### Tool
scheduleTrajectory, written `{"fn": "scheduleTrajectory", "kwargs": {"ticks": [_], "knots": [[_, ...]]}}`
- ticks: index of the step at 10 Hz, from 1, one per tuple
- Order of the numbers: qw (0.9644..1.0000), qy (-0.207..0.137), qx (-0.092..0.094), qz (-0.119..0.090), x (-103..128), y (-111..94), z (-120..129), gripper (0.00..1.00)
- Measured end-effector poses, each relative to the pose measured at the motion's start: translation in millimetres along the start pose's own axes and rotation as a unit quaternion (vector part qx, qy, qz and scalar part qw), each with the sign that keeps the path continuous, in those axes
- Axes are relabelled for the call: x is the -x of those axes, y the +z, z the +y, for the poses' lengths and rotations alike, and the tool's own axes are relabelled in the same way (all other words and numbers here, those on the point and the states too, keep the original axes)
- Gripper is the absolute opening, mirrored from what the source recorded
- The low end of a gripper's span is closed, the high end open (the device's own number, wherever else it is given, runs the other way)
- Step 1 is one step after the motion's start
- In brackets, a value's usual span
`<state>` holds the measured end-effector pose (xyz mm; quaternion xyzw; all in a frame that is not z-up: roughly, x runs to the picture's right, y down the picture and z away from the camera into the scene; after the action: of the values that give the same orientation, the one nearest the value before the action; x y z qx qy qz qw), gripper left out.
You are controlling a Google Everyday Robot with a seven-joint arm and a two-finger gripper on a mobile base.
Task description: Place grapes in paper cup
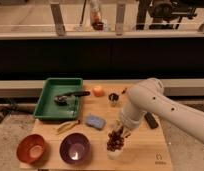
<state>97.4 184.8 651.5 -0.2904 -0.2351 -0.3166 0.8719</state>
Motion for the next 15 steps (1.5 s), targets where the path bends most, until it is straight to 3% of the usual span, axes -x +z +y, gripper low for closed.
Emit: {"fn": "scheduleTrajectory", "kwargs": {"ticks": [11, 15], "knots": [[0.9996, -0.005, 0.01, 0.026, 2.1, 34.5, -4.0, 0.02], [0.999, 0.001, 0.005, 0.044, 0.9, 43.3, -2.9, 0.02]]}}
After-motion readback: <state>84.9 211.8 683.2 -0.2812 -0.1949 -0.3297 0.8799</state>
